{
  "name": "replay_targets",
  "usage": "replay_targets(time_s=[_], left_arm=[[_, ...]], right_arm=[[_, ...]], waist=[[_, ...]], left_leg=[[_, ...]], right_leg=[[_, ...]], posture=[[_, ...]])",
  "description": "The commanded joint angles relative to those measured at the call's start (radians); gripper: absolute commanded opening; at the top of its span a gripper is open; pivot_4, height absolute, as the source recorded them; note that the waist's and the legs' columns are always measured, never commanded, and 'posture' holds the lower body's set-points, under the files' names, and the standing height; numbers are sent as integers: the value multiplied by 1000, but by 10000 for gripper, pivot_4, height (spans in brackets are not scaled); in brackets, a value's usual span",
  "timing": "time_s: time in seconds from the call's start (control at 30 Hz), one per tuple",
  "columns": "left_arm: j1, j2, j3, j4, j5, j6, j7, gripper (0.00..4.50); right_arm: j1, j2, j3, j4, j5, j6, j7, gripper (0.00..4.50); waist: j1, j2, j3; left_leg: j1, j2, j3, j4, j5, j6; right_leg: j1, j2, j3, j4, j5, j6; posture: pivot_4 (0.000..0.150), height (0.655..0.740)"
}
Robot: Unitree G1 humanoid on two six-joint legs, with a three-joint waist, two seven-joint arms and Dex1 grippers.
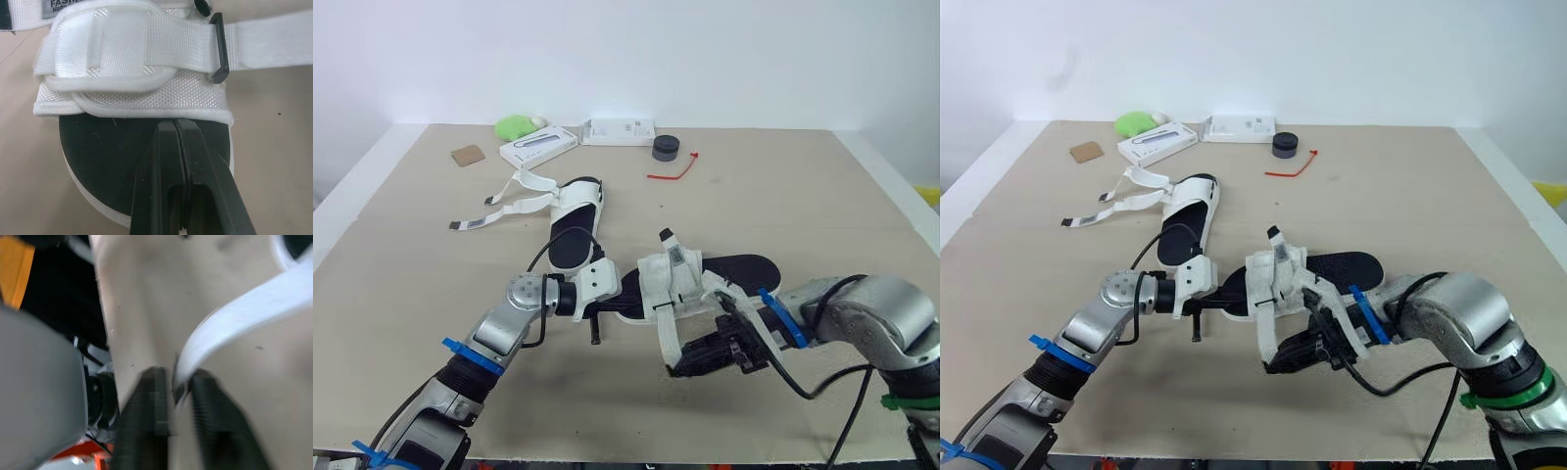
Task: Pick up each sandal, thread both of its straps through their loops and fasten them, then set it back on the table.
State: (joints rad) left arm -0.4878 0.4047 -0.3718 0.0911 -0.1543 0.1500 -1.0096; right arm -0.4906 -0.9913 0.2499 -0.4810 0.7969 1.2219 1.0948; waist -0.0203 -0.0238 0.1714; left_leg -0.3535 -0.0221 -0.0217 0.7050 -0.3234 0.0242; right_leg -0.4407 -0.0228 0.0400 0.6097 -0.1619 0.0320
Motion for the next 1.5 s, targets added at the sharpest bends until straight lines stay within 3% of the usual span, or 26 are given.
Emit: replay_targets(time_s=[0.03, 0.13, 0.17, 0.47, 0.63, 0.8, 1.0, 1.33, 1.5], left_arm=[[26, 14, -26, 58, 53, 25, 2, 0], [27, 14, -26, 61, 53, 22, 0, 0], [27, 14, -27, 61, 53, 22, 0, 0], [27, 11, -29, 64, 53, 18, 0, 0], [28, 10, -30, 64, 52, 19, 1, 0], [29, 11, -27, 60, 48, 24, 4, 0], [36, 17, -26, 48, 47, 30, 3, 0], [36, 19, -25, 49, 46, 36, 3, 0], [33, 14, -25, 54, 46, 34, 3, 0]], right_arm=[[30, -45, 3, -30, -140, -259, 66, 28968], [72, -59, 6, -10, -282, -513, 102, 42439], [93, -58, 1, 7, -342, -647, 124, 44490], [61, 97, -38, 412, -710, -2022, 160, 44490], [-17, 154, -1, 562, -837, -2461, 71, 44490], [-25, 183, 25, 642, -975, -2619, -28, 44490], [-65, 213, 11, 676, -1132, -2615, -134, 44490], [-109, 103, 44, 755, -1156, -2706, -294, 44490], [-149, 128, -8, 794, -1243, -2737, -367, 44490]], waist=[[0, 0, 0], [0, 0, 0], [0, 0, 0], [-1, -1, 0], [-1, -1, 0], [-1, -2, 1], [-3, -2, 1], [-3, -3, 1], [-4, -3, 1]], left_leg=[[0, 0, 0, 0, 0, 0], [1, 0, 1, 0, 0, 0], [1, 0, 1, 0, 0, -1], [4, -1, 4, 0, 1, -1], [7, -1, 6, 0, 1, -1], [13, -1, 8, -1, 0, -1], [19, 0, 13, -1, 0, 0], [23, 0, 15, -2, -1, 1], [24, 0, 16, -2, -1, 2]], right_leg=[[0, 0, 0, 0, 0, 0], [1, 0, 0, 0, 1, 1], [1, 0, 0, 0, 1, 1], [2, 0, 4, 0, 1, 2], [3, 1, 7, 1, 2, 1], [7, 1, 10, 1, 1, 0], [14, 1, 16, 2, -1, -3], [16, 2, 19, 2, -1, -2], [16, 3, 21, 2, -1, -2]], posture=[[1500, 7400], [1500, 7400], [1500, 7400], [1500, 7400], [1500, 7400], [1500, 7400], [1500, 7400], [1500, 7400], [1500, 7400]])
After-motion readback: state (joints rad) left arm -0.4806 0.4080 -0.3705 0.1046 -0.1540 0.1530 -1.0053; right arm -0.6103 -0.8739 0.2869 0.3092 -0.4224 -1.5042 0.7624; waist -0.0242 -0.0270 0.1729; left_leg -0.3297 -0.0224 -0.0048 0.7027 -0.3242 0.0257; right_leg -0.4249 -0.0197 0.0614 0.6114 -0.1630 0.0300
